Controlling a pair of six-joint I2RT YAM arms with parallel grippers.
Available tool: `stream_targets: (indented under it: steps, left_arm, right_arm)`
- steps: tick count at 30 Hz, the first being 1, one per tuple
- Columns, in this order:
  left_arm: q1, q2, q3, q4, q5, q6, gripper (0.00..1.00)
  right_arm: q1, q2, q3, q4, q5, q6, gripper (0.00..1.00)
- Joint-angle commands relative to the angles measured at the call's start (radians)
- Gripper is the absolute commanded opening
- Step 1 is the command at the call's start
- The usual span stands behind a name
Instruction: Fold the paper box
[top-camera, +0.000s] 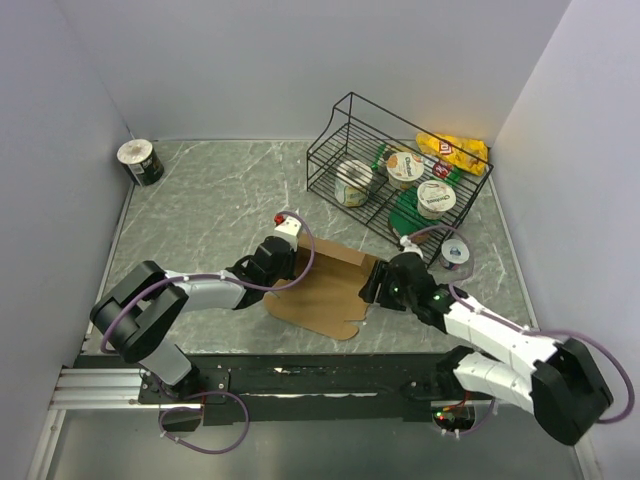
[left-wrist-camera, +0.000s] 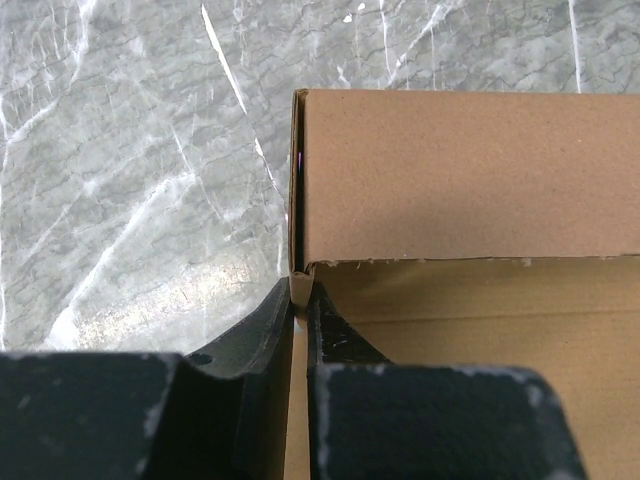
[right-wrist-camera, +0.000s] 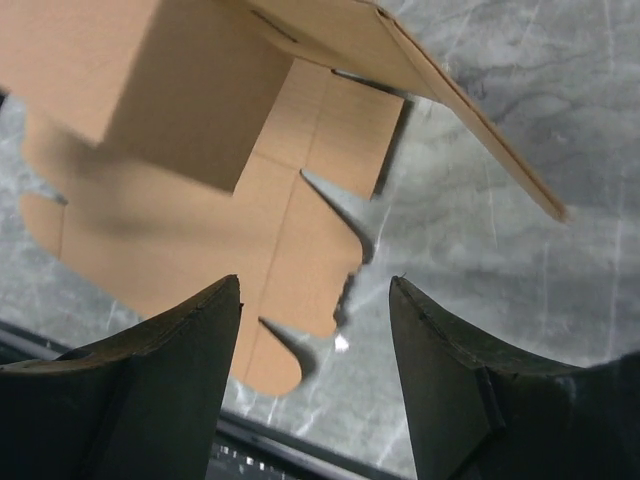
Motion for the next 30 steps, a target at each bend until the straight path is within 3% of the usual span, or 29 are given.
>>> stream_targets:
  steps: [1,13,30]
  left_arm:
    - [0.003,-0.031,0.001,0.011,0.027,-0.018,0.13]
    - [0.005,-0.013,0.005,0.017,0.041,-0.017,0.12]
    - [0.003,-0.007,0.007,0.025,0.062,-0.007,0.11]
  right_arm:
    - [-0.008,0.096,0.0,0.144,0.026,0.021,0.68]
    - [-0.125,0.201,-0.064,0.382,-0.014,-0.04,0.61]
    - [-0.156,0.36,-0.087,0.675,-0.123,-0.072,0.55]
